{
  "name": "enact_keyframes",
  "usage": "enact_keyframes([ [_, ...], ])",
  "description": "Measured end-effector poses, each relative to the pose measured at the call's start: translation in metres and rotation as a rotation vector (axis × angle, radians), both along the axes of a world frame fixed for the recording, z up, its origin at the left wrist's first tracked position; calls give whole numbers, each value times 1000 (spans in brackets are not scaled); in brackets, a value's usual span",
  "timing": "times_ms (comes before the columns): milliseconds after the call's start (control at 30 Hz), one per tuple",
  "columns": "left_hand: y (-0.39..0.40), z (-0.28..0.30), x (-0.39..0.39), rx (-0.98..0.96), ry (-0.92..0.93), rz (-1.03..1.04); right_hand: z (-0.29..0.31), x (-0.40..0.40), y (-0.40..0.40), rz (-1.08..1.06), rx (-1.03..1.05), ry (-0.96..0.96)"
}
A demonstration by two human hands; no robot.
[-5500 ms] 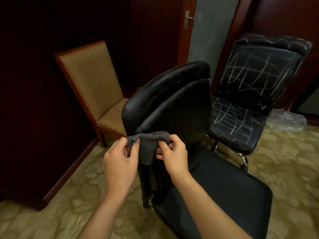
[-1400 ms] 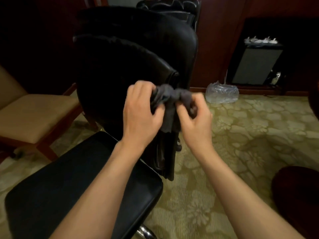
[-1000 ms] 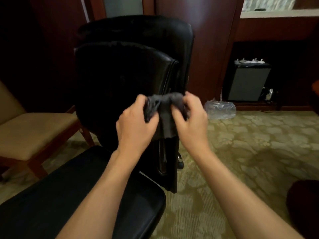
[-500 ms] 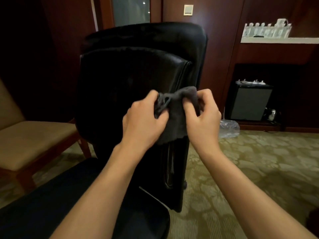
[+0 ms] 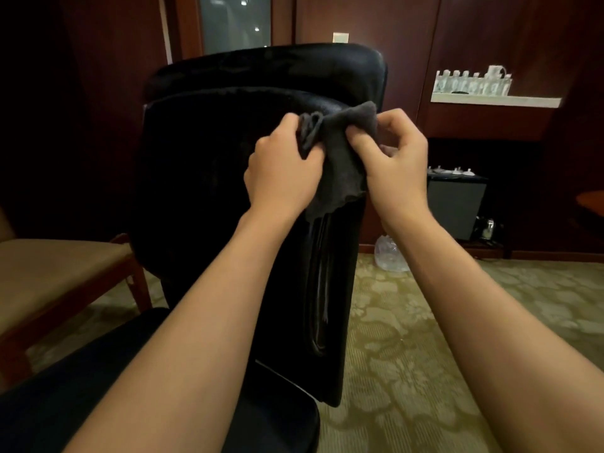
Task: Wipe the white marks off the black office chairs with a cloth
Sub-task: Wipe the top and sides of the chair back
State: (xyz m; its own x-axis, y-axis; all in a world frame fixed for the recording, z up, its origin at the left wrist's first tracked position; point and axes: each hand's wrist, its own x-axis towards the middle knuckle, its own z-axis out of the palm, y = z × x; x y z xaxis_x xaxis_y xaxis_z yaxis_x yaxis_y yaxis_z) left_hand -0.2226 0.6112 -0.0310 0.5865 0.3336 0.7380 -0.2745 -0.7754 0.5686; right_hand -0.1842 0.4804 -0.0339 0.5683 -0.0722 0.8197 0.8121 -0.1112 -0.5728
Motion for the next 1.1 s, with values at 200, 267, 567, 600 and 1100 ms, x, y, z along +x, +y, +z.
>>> enact_keyframes([
  [200, 3, 3, 0, 23, 66, -33, 16, 9, 5, -73, -58, 52],
  [267, 2, -19, -8, 59, 58, -25, 3, 3, 7, -85, -105, 53],
  [567, 12, -140, -41, 113, -5, -29, -152, -23, 15, 43, 49, 232],
  [600, 13, -152, -43, 114, 4, -23, -155, -27, 15, 43, 23, 230],
  [1100, 18, -29, 13, 45, 5, 22, -38, 22, 25, -107, 125, 90],
])
